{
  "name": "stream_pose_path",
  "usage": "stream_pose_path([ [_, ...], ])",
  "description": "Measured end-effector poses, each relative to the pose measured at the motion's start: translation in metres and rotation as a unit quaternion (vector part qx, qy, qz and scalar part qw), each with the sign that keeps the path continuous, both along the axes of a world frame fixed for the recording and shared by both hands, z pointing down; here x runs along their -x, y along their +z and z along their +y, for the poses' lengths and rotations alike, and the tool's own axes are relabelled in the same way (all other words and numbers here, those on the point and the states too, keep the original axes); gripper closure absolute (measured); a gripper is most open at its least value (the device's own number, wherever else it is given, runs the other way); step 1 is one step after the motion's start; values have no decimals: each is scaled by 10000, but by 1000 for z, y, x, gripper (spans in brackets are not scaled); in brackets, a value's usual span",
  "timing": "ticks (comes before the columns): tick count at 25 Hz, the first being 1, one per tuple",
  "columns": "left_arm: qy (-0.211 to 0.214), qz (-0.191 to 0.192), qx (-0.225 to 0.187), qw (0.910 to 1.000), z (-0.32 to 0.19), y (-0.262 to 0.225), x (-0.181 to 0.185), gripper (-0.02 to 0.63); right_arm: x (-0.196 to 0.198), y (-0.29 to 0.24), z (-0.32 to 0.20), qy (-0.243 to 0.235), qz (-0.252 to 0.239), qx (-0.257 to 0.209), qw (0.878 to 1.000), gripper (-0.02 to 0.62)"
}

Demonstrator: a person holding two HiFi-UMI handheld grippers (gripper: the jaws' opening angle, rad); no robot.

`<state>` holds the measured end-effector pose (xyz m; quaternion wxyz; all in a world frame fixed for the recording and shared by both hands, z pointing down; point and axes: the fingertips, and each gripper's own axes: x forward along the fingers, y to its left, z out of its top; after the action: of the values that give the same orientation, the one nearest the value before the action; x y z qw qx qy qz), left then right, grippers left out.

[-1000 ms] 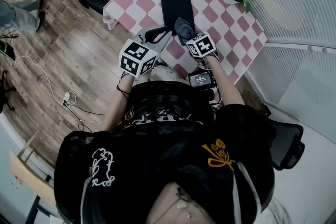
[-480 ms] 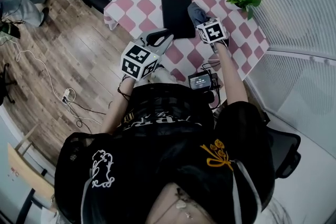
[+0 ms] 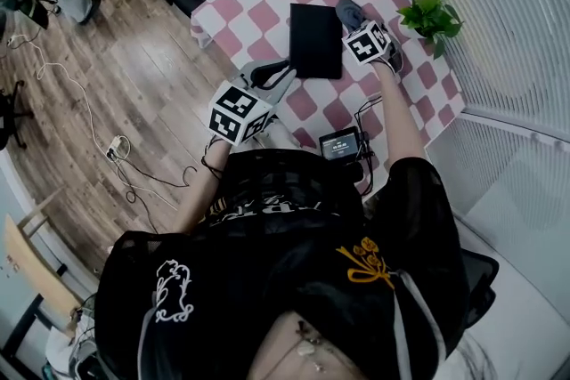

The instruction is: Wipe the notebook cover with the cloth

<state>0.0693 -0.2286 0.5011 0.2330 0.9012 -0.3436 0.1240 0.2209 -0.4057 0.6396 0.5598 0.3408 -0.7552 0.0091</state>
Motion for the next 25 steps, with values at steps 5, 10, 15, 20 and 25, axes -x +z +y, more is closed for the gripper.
stream_pose_path([
  [5, -94, -37, 37, 9999, 0, 0, 6, 543, 10, 12, 9, -470, 252, 77, 9985, 509],
  [10, -25, -17, 34, 10000, -1, 1, 2, 543, 14, 19, 30, -958, 493, 115, 9941, 509],
  [15, 123, -8, -11, 9999, 4, 1, -6, 543, 13, 25, 58, -1265, 620, 221, 9898, 510],
  [20, 185, 24, -84, 9998, 5, -5, -3, 543, 8, 24, 83, -1175, 533, 317, 9911, 511],
  [25, 218, 50, -123, 9997, 8, -7, 0, 543, 7, 25, 111, -1070, 395, 500, 9922, 511],
])
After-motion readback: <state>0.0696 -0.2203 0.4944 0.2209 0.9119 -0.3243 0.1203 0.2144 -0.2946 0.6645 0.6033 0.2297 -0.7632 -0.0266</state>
